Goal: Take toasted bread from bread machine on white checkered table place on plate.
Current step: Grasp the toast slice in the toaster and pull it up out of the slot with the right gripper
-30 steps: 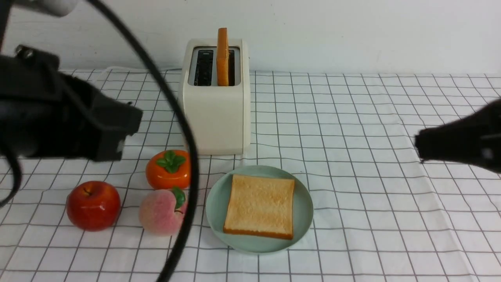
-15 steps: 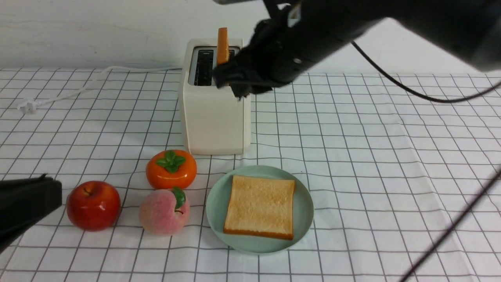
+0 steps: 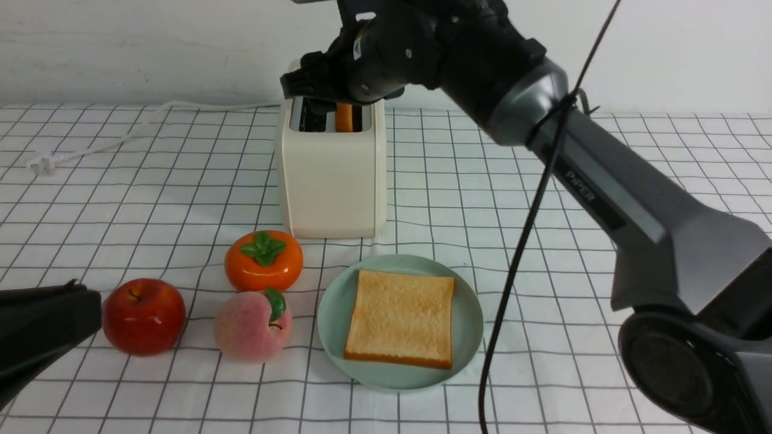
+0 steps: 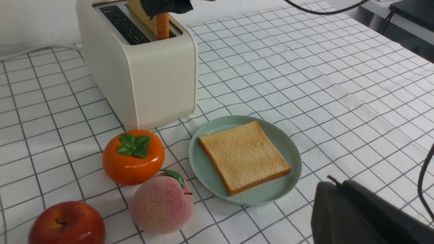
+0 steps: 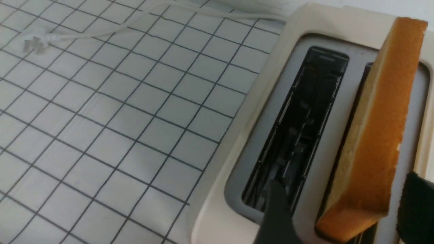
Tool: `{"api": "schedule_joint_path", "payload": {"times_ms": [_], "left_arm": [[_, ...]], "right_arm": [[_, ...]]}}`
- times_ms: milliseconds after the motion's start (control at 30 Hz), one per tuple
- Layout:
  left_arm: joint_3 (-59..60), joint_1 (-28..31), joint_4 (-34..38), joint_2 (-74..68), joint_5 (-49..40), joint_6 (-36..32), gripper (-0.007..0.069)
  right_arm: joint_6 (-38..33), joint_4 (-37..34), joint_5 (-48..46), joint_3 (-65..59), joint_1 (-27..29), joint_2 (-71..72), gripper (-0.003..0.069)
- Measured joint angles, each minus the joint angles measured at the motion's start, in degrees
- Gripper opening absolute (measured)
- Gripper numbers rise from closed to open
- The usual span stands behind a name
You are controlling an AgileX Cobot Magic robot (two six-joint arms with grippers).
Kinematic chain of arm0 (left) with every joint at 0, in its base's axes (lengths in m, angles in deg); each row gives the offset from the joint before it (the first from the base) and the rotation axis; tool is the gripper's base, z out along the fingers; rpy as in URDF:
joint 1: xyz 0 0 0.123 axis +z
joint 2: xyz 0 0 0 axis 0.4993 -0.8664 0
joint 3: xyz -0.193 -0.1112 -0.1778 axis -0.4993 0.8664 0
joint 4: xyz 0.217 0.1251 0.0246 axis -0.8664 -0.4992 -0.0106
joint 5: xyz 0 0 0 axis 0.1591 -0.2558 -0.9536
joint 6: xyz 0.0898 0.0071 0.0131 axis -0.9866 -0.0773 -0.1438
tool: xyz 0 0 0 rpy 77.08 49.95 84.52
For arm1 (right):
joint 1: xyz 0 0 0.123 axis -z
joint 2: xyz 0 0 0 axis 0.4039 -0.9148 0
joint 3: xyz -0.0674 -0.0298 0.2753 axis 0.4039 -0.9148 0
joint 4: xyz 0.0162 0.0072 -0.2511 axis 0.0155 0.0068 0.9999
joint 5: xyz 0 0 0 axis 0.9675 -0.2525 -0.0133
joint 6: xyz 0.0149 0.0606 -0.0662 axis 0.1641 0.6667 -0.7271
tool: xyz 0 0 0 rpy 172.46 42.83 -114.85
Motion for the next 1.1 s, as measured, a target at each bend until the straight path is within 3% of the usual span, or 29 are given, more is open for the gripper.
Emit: {"api": "schedule_joint_path", "payload": {"times_ms": [200,333,433,500,567,600,700,933,1100], "left_arm": [[0.0,0.0,2.0,0.0,0.1,0.0,0.0242],[0.0,0.0,2.8,0.0,0.2,0.0,0.0295],[0.0,0.0,3.0,0.0,0.2,0.0,0.0281],[0.0,0.0,3.3,0.0,0.2,0.0,0.0232],[0.0,0.0,3.4,0.0,0.7,0.0,0.0164],[0.0,0.0,3.4,0.0,1.6,0.0,0.0092],[0.0,0.0,3.4,0.0,4.5,0.0,-0.0013],[0.0,0.0,3.5,0.0,12.4,0.0,-0.0013],[0.0,0.0,2.7,0.0,18.5,0.0,-0.0013]], "right_arm": [[4.2,3.8,5.5,0.1,1.4,-2.2,0.0393],[4.4,3.9,7.3,0.1,1.5,-2.6,0.0324],[4.4,3.9,8.0,0.1,1.3,-2.6,0.0262],[4.4,3.9,8.6,0.1,1.3,-2.7,0.0202],[4.4,3.9,9.1,0.2,1.3,-3.1,0.0154],[4.4,3.9,9.5,0.2,1.3,-3.2,0.0107],[4.4,3.9,10.6,0.2,1.3,-3.2,0.0085],[4.2,3.9,11.4,0.1,1.0,-0.3,0.0085],[-2.2,2.7,4.7,0.1,-1.4,8.3,0.0085]]}}
